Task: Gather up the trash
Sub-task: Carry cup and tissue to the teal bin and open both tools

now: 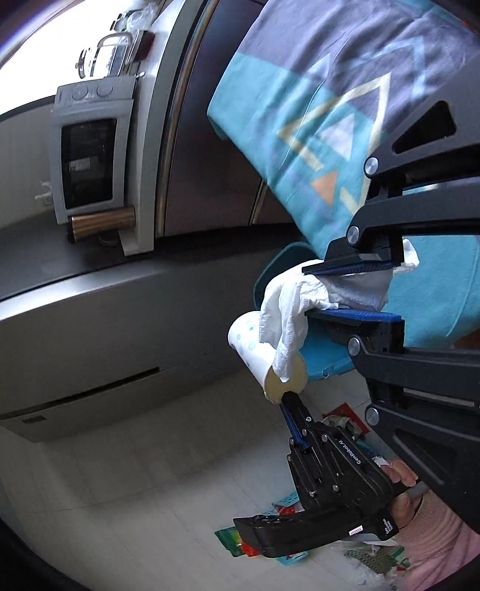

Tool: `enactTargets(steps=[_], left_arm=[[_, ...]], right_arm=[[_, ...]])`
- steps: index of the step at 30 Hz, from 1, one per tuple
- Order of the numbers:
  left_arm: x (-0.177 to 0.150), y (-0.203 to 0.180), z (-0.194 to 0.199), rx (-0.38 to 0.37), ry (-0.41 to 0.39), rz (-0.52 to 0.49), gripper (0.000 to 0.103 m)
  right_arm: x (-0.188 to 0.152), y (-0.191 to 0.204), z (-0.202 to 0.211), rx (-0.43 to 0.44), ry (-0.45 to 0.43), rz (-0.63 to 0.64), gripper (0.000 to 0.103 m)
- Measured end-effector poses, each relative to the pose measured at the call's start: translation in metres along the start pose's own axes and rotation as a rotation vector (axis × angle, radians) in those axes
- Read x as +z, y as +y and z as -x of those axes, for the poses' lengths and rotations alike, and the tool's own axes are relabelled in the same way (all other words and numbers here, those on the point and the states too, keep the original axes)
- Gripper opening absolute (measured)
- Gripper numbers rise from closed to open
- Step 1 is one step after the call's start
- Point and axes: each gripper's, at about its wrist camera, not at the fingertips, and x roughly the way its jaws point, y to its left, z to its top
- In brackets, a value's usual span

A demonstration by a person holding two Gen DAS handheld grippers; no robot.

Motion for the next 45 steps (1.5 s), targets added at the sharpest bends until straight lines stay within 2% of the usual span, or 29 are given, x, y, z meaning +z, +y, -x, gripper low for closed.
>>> enactTargets(steps=[7,15,18,22,24,30,35,37,41,42,45], left_arm=[[-0.009,0.031,-0.041,0.042,0.087,0.033,0.006],[-0.017,0.033,-0.08,0.074,0.163,0.022,0.007],[-0.019,0.035,-0.092,0.07,0.187,0.035,0.009],[-0.018,0.032,-0.103,0.063,0.195,0.042,0.01],[-0.017,0.032,-0.108,0.062,0.198,0.045,0.012],[-0.019,0.027,-0.103,0.055,0.21,0.064,0.015],[-0.015,0.02,-0.088,0.033,0.171,0.073,0.018],[-0.012,0.016,-0.08,0.019,0.149,0.07,0.023],[-0.002,0.002,-0.058,-0.04,0.09,0.068,0.031],[0.001,-0.003,-0.052,-0.058,0.073,0.065,0.036],[0.007,-0.023,-0.034,-0.136,0.023,0.049,0.043]], right_arm=[[0.017,0.016,-0.061,0.021,0.105,0.037,0.017],[0.022,0.016,-0.127,0.011,0.255,-0.017,0.018],[0.021,0.007,-0.139,0.019,0.298,-0.064,0.018],[0.02,0.003,-0.147,0.017,0.312,-0.095,0.029],[0.02,0.005,-0.149,0.015,0.308,-0.098,0.031],[0.022,-0.001,-0.145,0.02,0.263,-0.107,0.042],[0.021,-0.008,-0.121,0.03,0.199,-0.113,0.042],[0.02,-0.009,-0.106,0.033,0.173,-0.102,0.042],[0.013,-0.013,-0.067,0.042,0.109,-0.093,0.046],[0.009,-0.015,-0.055,0.044,0.092,-0.089,0.046],[0.0,-0.021,-0.02,0.027,0.041,-0.077,0.047]])
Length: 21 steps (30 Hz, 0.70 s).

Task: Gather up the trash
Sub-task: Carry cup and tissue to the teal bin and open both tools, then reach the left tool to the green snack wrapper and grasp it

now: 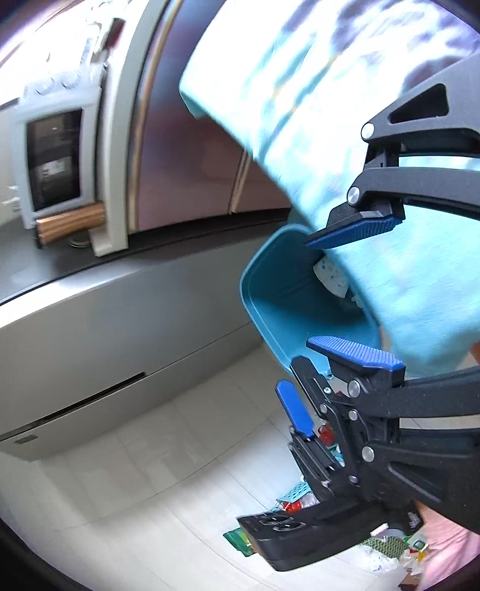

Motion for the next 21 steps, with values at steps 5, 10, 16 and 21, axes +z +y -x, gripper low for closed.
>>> enactTargets(steps=[5,10,16,21], left_arm=[[0.005,-0.051,0.016,-0.155,-0.043,-0.056,0.049],[0.003,-0.113,0.02,-0.313,-0.035,-0.133,0.052],[-0.009,-0.19,0.029,-0.478,0.002,-0.212,0.052],[-0.022,-0.252,0.036,-0.598,0.037,-0.29,0.054]], right_arm=[[-0.025,-0.021,0.064,-0.07,-0.106,-0.022,0.049],[-0.054,-0.052,0.125,-0.194,-0.186,-0.094,0.049],[-0.094,-0.085,0.182,-0.357,-0.244,-0.186,0.049],[-0.127,-0.121,0.222,-0.462,-0.285,-0.275,0.049]])
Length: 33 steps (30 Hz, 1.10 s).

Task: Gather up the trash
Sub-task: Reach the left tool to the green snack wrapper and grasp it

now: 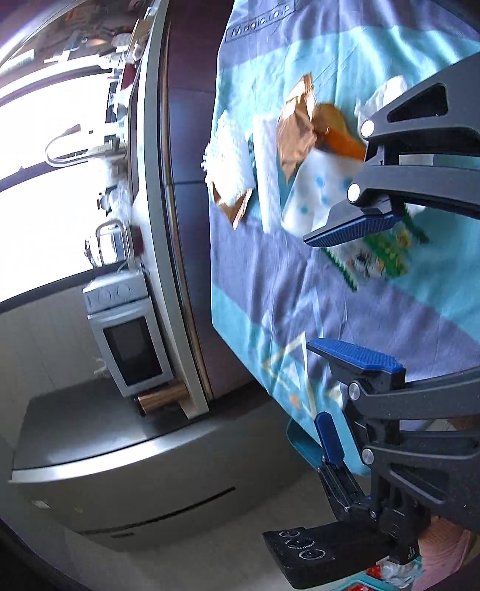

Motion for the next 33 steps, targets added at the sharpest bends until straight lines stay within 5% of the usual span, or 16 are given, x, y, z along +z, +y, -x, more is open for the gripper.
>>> enactTargets(steps=[6,17,20,25,33], left_arm=[[0.005,-0.038,-0.038,-0.116,0.07,-0.051,0.056],[0.01,-0.049,-0.096,-0.204,0.217,0.034,0.056],[0.01,-0.047,-0.104,-0.228,0.241,0.064,0.048],[0.01,-0.044,-0.116,-0.247,0.274,0.101,0.018],[0.011,-0.039,-0.097,-0.225,0.219,0.081,0.002]], right_arm=[[-0.005,-0.051,0.008,-0.083,-0.01,-0.086,0.049],[-0.013,-0.078,-0.017,-0.066,0.044,-0.146,0.042],[-0.014,-0.079,-0.024,-0.062,0.055,-0.15,0.041],[-0.014,-0.078,-0.034,-0.052,0.081,-0.162,0.033],[-0.016,-0.08,-0.031,-0.021,0.072,-0.187,0.025]])
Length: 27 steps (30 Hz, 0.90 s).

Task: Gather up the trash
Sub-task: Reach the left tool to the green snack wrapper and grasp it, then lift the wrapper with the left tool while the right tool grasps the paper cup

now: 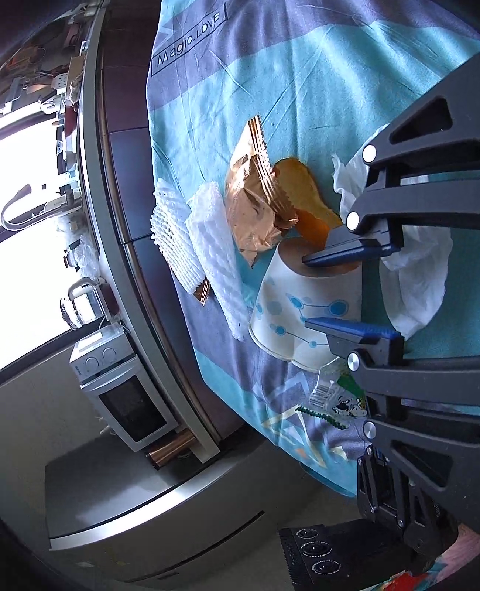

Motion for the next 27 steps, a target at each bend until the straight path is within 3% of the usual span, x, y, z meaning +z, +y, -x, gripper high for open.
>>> enactTargets(steps=[10,27], left_arm=[[-0.014,0.022,0.046,0.082,-0.06,-0.004,0.002],[-0.023,0.041,0.074,0.155,-0.113,0.007,0.002]], right_arm=[[0.0,-0.004,0.017,0.043,-0.043,-0.033,0.007],[0.022,0.053,0.042,-0.015,-0.133,0.193,0.0]])
